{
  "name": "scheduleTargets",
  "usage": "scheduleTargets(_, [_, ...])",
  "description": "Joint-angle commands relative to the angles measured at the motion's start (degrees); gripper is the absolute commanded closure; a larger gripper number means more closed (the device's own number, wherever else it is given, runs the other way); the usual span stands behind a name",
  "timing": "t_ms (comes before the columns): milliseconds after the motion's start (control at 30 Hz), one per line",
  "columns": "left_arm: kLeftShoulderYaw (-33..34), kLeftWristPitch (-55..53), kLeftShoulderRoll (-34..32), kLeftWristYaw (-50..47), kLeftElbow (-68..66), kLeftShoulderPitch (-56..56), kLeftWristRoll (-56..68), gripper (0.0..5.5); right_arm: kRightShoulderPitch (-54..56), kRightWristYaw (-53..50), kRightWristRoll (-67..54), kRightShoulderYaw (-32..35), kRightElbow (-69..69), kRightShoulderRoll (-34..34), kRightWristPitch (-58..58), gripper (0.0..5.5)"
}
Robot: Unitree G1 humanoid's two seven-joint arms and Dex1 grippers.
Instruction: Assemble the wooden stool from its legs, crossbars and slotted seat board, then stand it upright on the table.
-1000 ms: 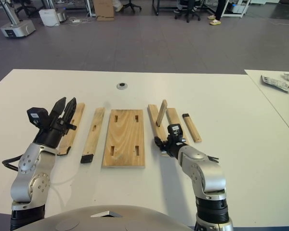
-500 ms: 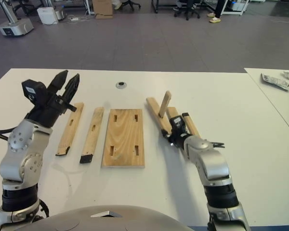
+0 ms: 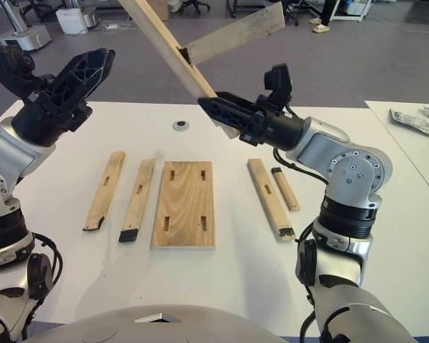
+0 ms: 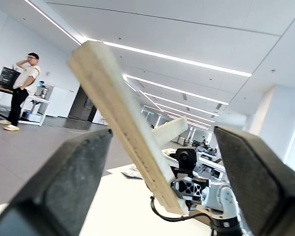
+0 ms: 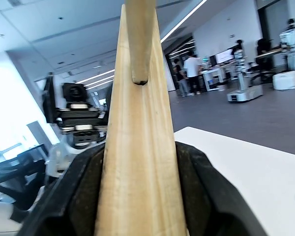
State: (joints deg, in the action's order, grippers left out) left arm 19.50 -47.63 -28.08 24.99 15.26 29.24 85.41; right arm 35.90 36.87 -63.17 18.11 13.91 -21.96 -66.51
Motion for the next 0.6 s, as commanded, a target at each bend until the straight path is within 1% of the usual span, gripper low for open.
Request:
scheduleTargets(33, [-0.4,-1.01,-1.31,-0.07,-1.25,0.91,-0.13,1.59,0.87,-1.85,-3.51,-0.4,0.51,-0.26,-1.05,3.43])
scheduleTargets(100, [-0.04,-0.4,-1.22,-0.2,-1.39,-0.14,-1.21,1.59,0.53,-2.79,-3.72,-0.97,0.21,-0.54,-0.73,3.43])
scheduleTargets(167, [1.09,0.83,-0.88,-0.84,-0.72,-2.55,-2.52,1.59,-1.12,-3.57,-0.78,-1.72,-0.62,-1.83,0.67,3.43])
scheduleTargets(267, [2.62,3.32,0.37,-1.94,2.79,-10.06,-5.41,1.59,-8.1,-3.16,7.6,-4.11,-3.52,-5.63,4.75,3.43])
scheduleTargets(433, [4.24,7.16,2.59,-3.39,9.25,-21.21,-8.67,1.59,-17.25,0.78,15.85,-7.14,-5.49,-12.8,7.78,3.43])
scheduleTargets(467, [4.76,8.36,3.52,-4.03,10.62,-23.25,-9.15,1.59,-19.39,0.33,17.69,-7.55,-5.42,-13.88,8.17,3.43])
scheduleTargets(600, [4.45,12.64,7.74,-6.65,16.18,-30.11,-11.25,1.59,-28.27,-4.51,25.72,-11.27,-2.89,-13.79,10.85,3.43])
